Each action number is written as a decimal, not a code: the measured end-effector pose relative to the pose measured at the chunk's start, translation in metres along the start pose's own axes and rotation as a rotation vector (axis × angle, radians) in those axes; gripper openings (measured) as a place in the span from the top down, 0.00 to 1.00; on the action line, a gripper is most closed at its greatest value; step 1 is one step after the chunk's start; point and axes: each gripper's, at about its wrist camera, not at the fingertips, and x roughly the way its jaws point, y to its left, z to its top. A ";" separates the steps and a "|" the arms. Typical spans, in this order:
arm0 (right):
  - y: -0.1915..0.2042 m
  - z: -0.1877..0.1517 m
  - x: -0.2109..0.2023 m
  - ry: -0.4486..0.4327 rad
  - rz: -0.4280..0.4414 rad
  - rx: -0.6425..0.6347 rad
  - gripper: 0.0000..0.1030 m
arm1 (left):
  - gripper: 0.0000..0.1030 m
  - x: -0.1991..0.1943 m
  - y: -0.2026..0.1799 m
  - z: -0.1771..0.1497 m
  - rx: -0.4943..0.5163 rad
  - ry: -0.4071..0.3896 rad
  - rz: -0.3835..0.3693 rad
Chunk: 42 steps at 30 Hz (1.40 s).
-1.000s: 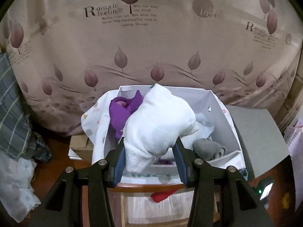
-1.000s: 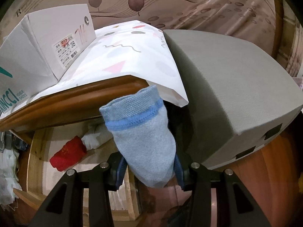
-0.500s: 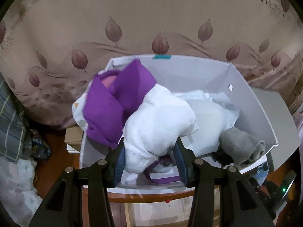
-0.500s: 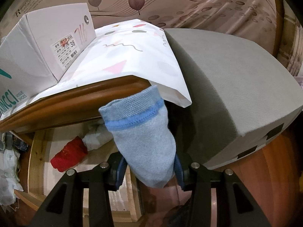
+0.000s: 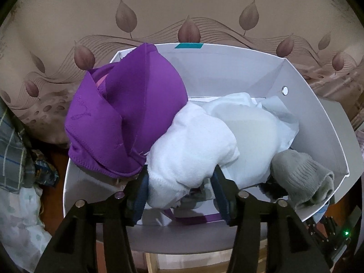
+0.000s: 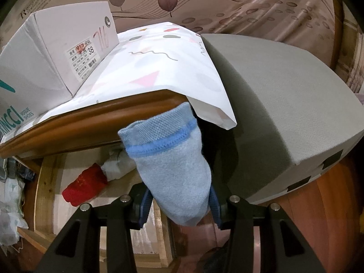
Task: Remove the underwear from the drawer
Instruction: 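Lower the white sock into the box and open the left tool, then carry the light blue sock into the white box with the right tool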
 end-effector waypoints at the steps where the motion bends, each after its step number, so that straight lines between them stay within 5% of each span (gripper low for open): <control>1: 0.000 -0.001 0.000 0.000 0.000 -0.001 0.58 | 0.48 -0.001 0.000 0.000 -0.003 -0.003 0.000; 8: 0.000 0.000 -0.001 -0.003 -0.001 0.000 0.58 | 0.42 -0.023 0.004 -0.005 -0.039 -0.076 0.003; 12: 0.001 -0.001 -0.001 -0.004 -0.001 -0.005 0.58 | 0.22 -0.050 0.008 -0.011 -0.056 -0.167 -0.004; 21: 0.003 -0.003 -0.003 -0.020 -0.016 -0.025 0.58 | 0.18 -0.087 0.016 -0.046 -0.054 -0.251 0.025; 29: 0.009 -0.006 -0.009 -0.048 -0.003 -0.061 0.58 | 0.13 -0.083 0.022 -0.118 -0.044 -0.309 0.240; 42: 0.012 0.012 -0.045 -0.047 0.044 -0.068 0.58 | 0.13 -0.008 0.064 -0.203 -0.175 -0.211 0.394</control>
